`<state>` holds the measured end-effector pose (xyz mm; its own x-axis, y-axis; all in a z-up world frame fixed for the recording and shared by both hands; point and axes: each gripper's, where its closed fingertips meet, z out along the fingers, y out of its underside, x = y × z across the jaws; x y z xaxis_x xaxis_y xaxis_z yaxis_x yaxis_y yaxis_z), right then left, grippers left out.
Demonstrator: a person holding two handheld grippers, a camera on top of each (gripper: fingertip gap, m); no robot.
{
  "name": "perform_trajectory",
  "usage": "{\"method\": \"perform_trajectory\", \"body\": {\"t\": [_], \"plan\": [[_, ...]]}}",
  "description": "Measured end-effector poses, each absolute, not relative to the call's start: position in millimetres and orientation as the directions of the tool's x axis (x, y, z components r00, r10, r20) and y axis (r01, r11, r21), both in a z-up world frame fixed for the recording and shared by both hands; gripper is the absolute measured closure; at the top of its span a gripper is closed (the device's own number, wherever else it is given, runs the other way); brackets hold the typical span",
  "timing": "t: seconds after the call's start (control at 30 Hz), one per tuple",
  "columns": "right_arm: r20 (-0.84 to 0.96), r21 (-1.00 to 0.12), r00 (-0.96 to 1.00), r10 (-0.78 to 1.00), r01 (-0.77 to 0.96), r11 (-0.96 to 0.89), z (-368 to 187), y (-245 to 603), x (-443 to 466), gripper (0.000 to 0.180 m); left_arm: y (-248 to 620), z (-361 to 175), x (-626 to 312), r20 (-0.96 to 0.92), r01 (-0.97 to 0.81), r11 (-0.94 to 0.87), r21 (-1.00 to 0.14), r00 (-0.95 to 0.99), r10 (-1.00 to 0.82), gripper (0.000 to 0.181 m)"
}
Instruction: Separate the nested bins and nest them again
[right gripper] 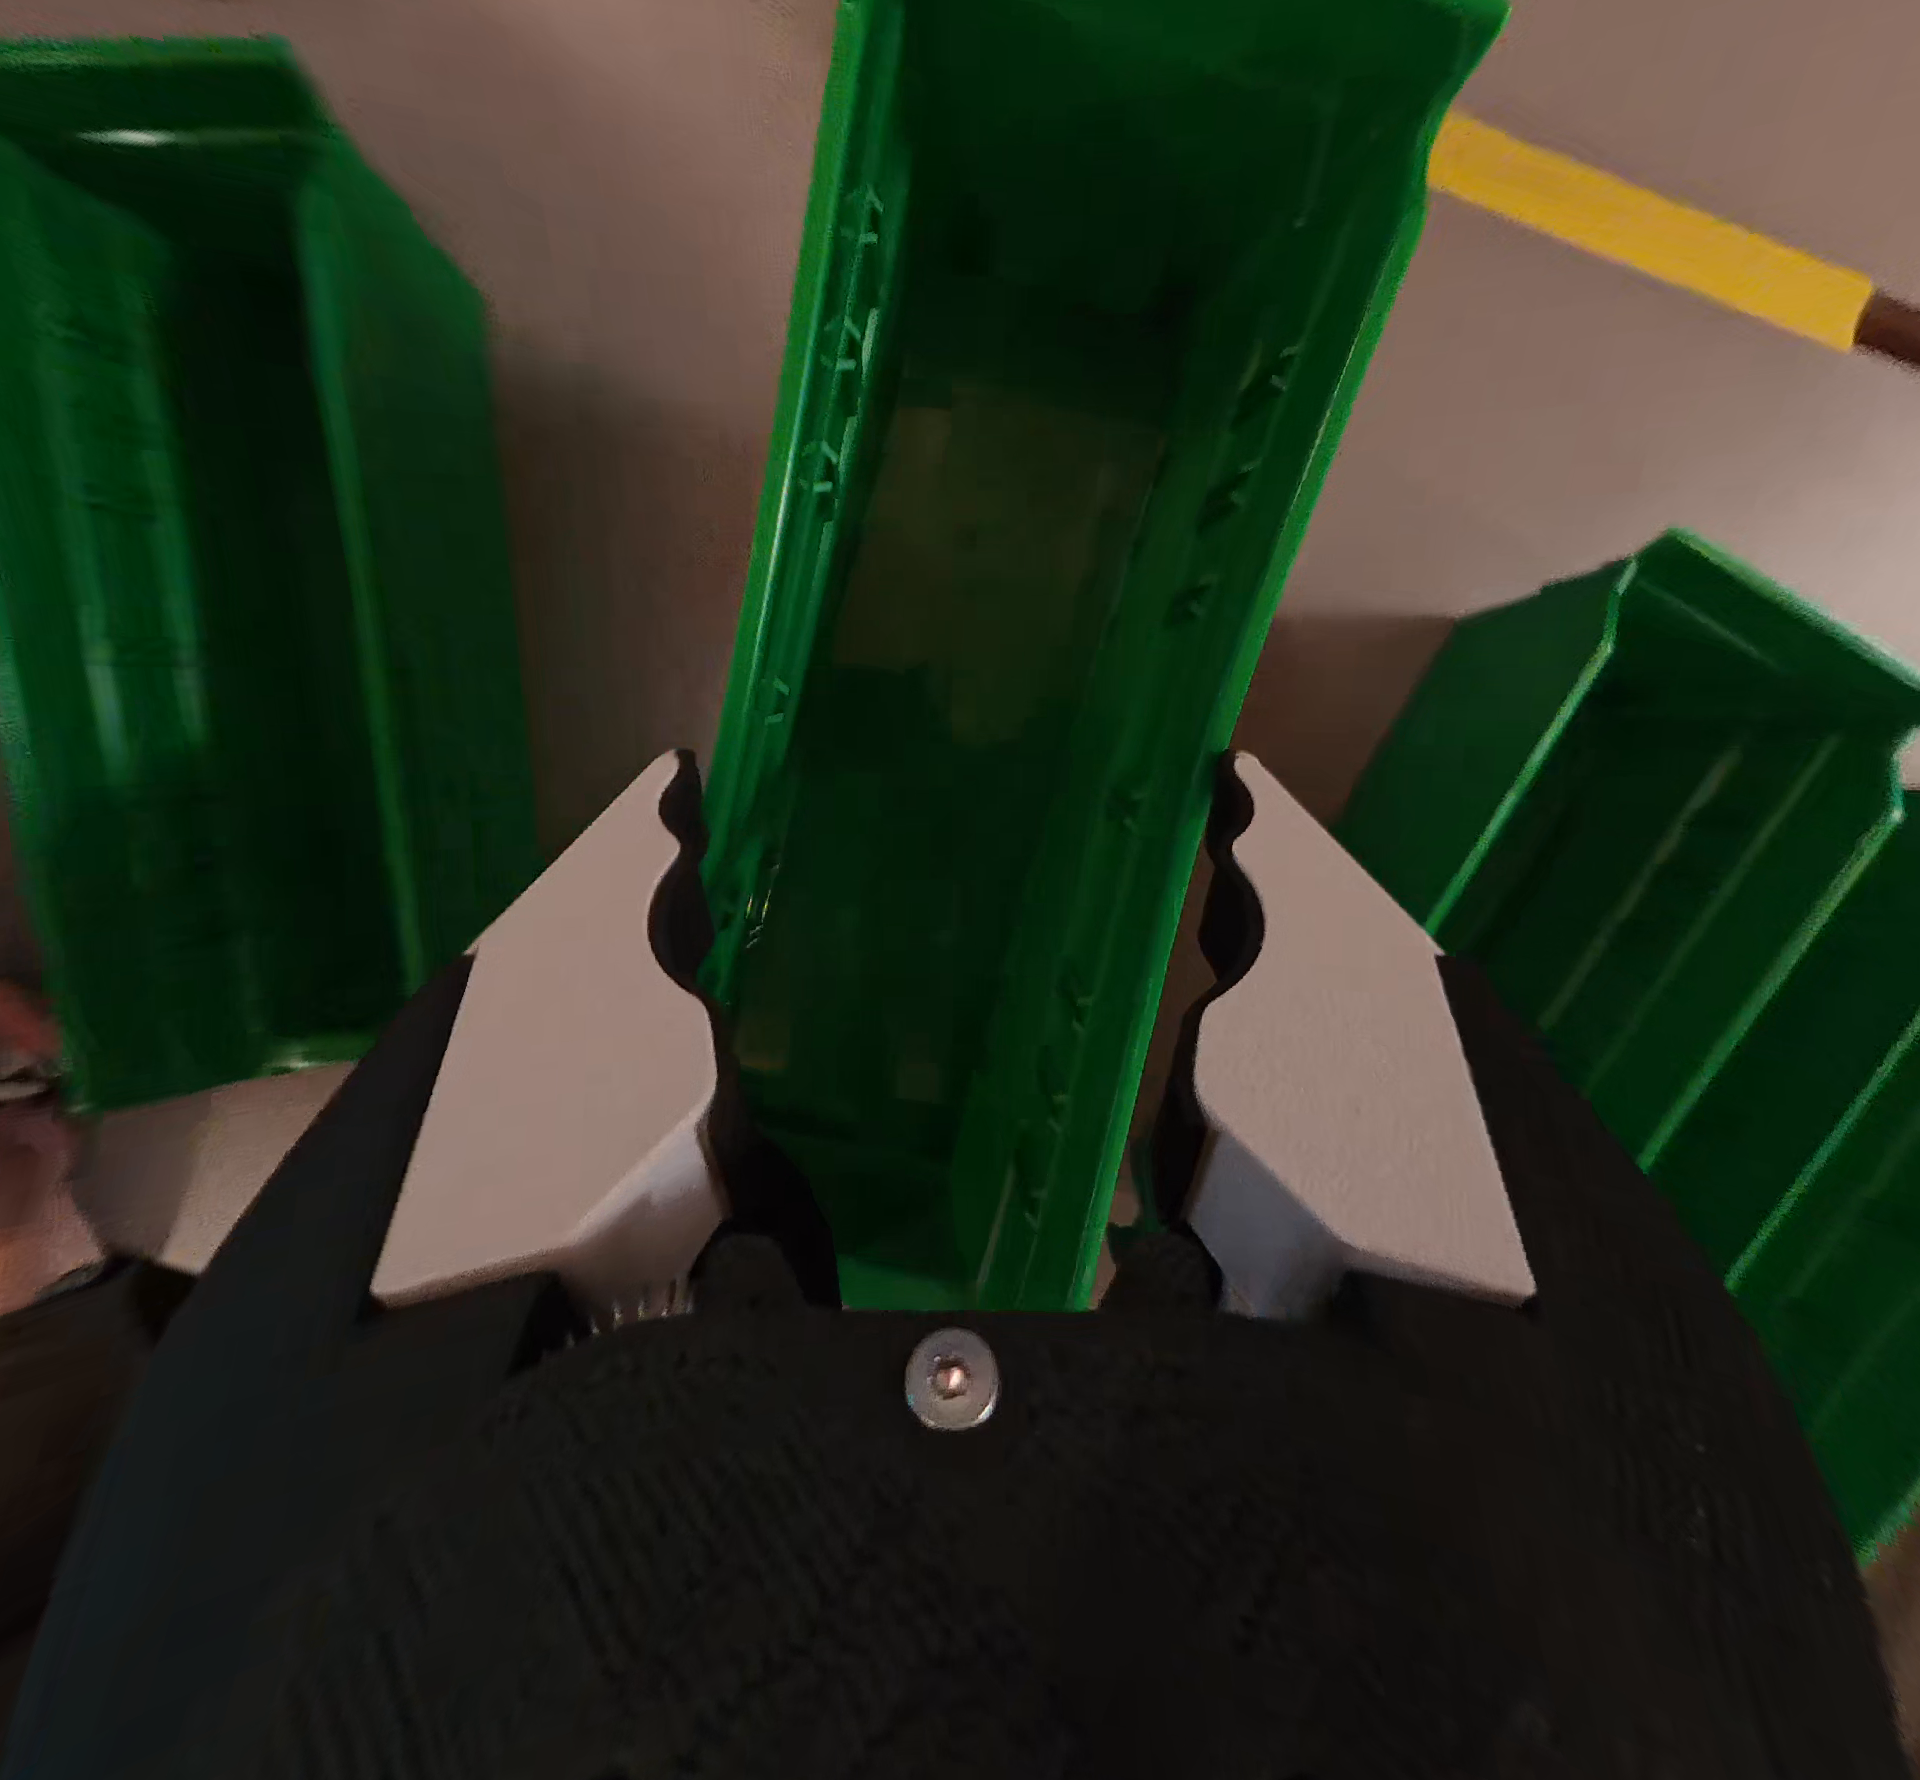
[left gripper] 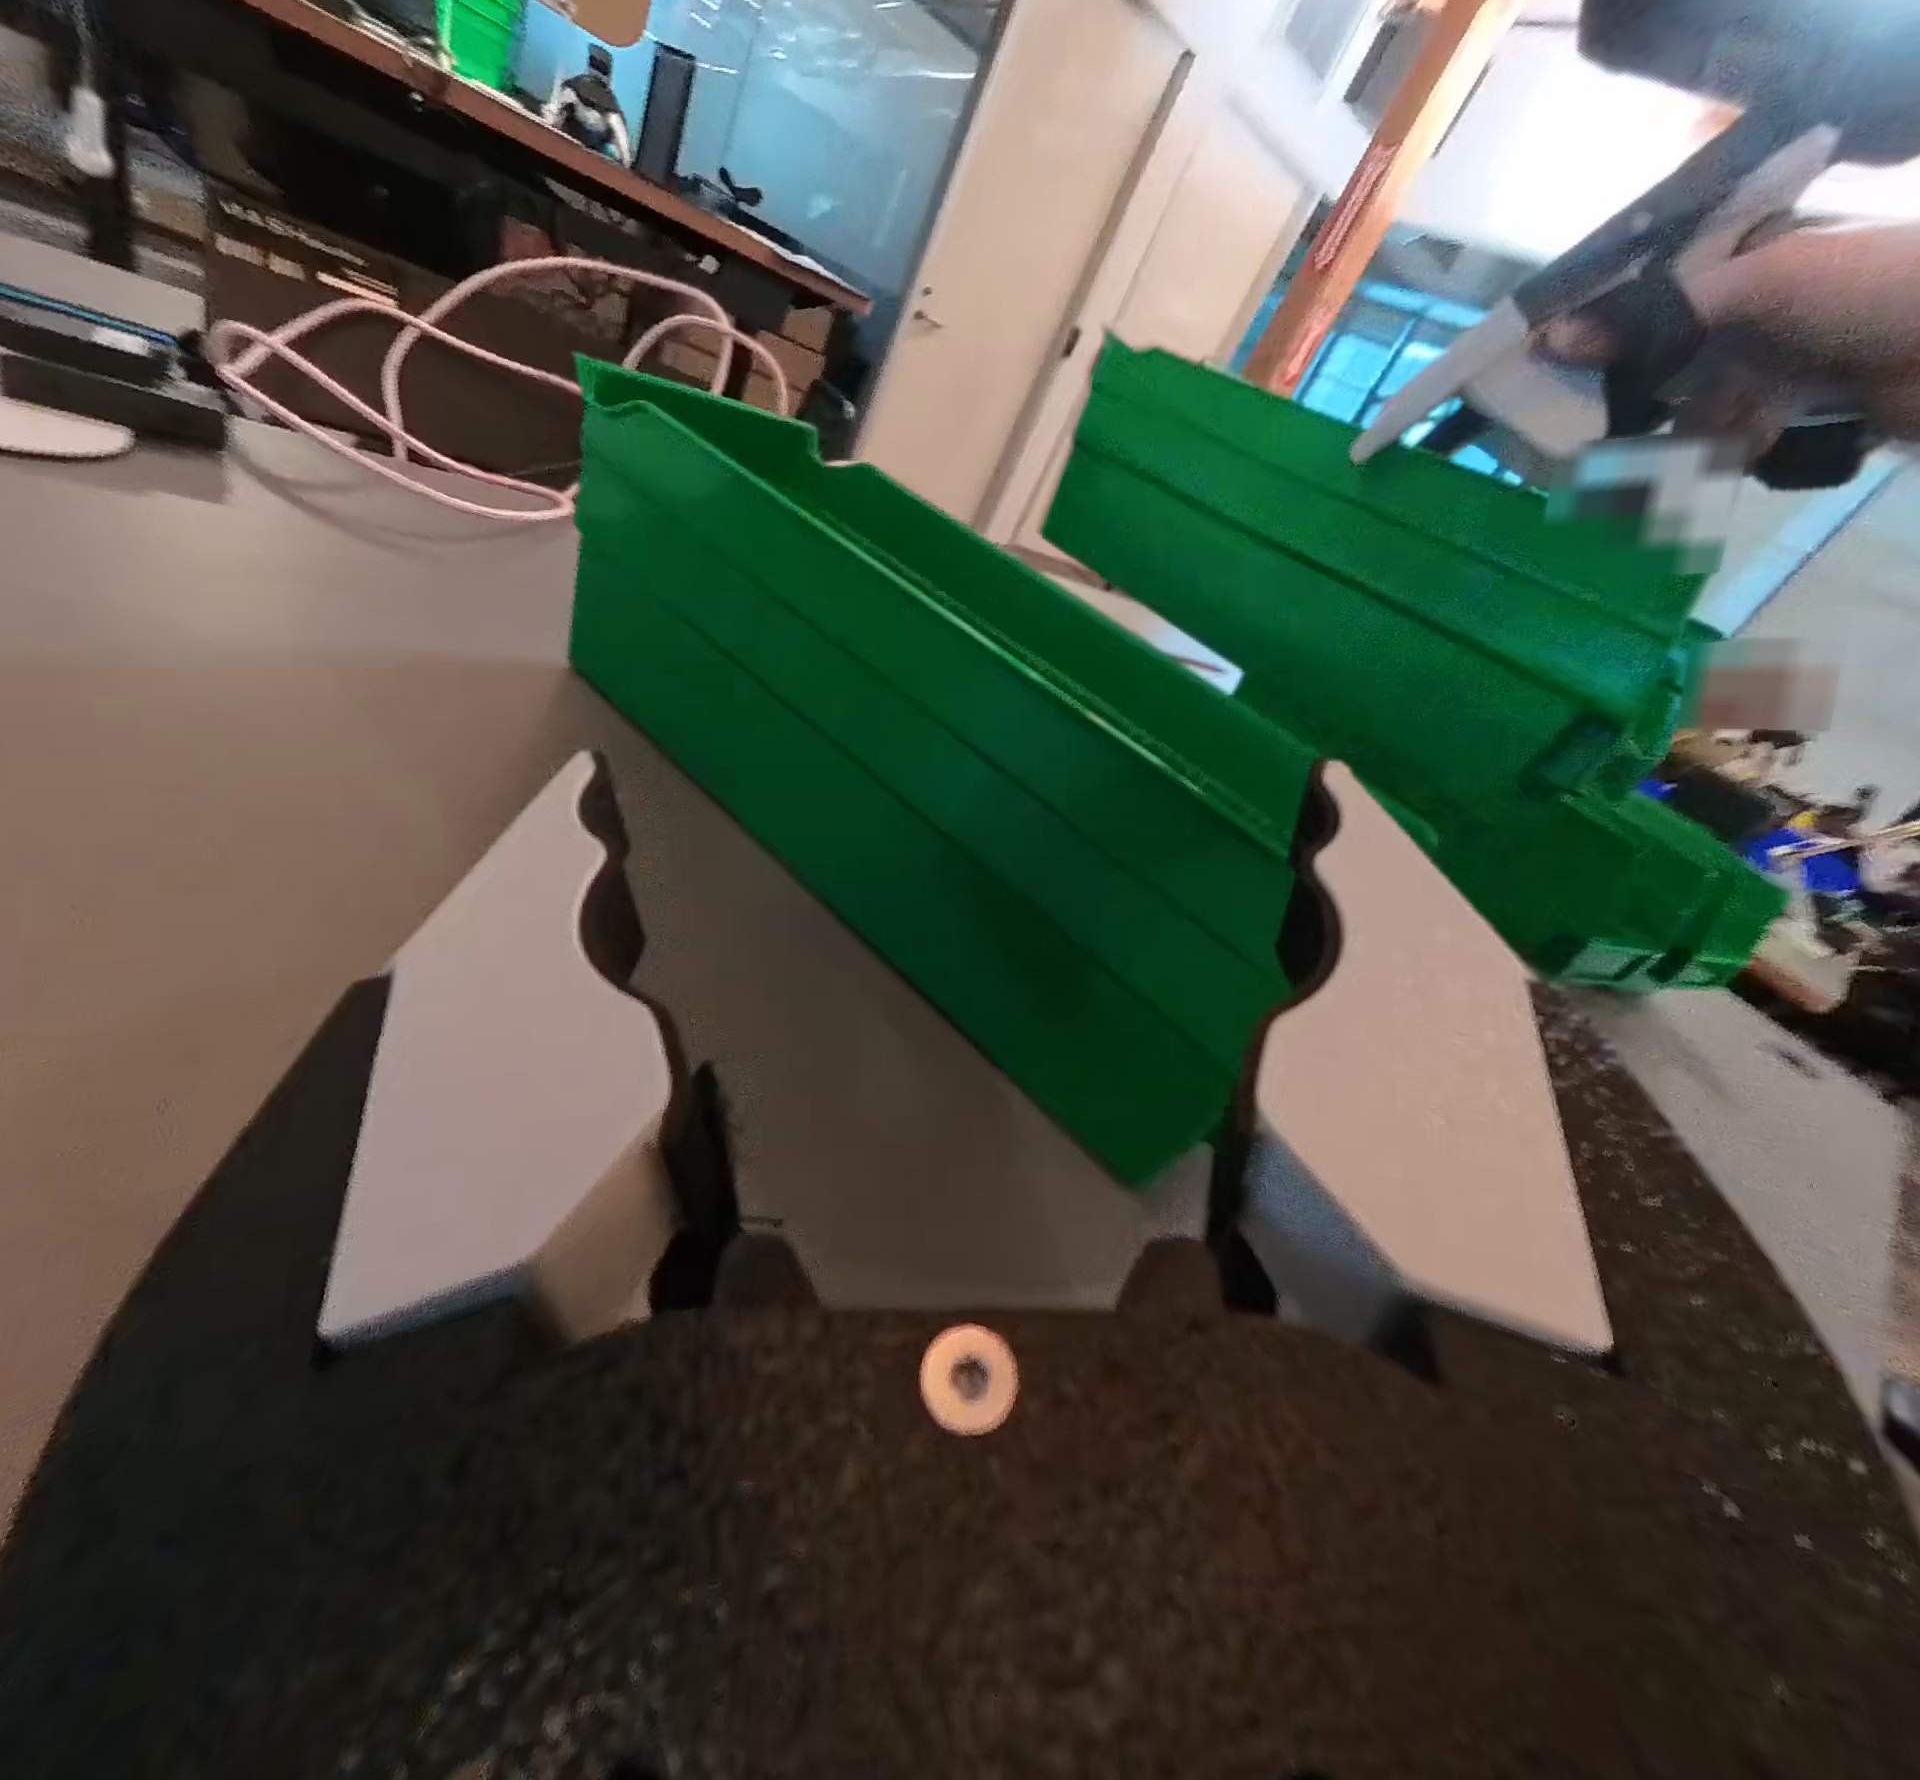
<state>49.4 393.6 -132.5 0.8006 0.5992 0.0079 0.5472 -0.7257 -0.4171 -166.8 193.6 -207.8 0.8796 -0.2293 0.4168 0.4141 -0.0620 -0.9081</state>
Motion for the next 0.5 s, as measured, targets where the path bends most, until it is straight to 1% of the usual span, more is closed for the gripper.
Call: {"method": "perform_trajectory", "body": {"t": [0.03, 0.17, 0.27, 0.33, 0.5], "plan": [[0.009, -0.404, 0.814, 0.58, 0.534, -0.743, -144, 398, 60, 0.082, 194, -209, -168, 0.397, 0.393, -0.062, -0.918, 0.893, -0.213, 0.056], [0.008, -0.37, 0.849, 0.528, 0.493, -0.788, -186, 408, 91, 0.081, 194, -211, -169, 0.358, 0.352, -0.066, -0.934, 0.914, -0.189, 0.057], [0.026, -0.329, 0.855, 0.517, 0.496, -0.803, -215, 409, 106, 0.08, 194, -211, -169, 0.349, 0.342, -0.069, -0.937, 0.919, -0.185, 0.057], [0.055, -0.357, 0.854, 0.518, 0.501, -0.788, -221, 413, 109, 0.08, 194, -211, -169, 0.348, 0.34, -0.071, -0.938, 0.919, -0.185, 0.058], [0.073, -0.377, 0.854, 0.515, 0.502, -0.778, -223, 412, 106, 0.065, 195, -212, -168, 0.348, 0.34, -0.073, -0.937, 0.918, -0.189, 0.058]]}}
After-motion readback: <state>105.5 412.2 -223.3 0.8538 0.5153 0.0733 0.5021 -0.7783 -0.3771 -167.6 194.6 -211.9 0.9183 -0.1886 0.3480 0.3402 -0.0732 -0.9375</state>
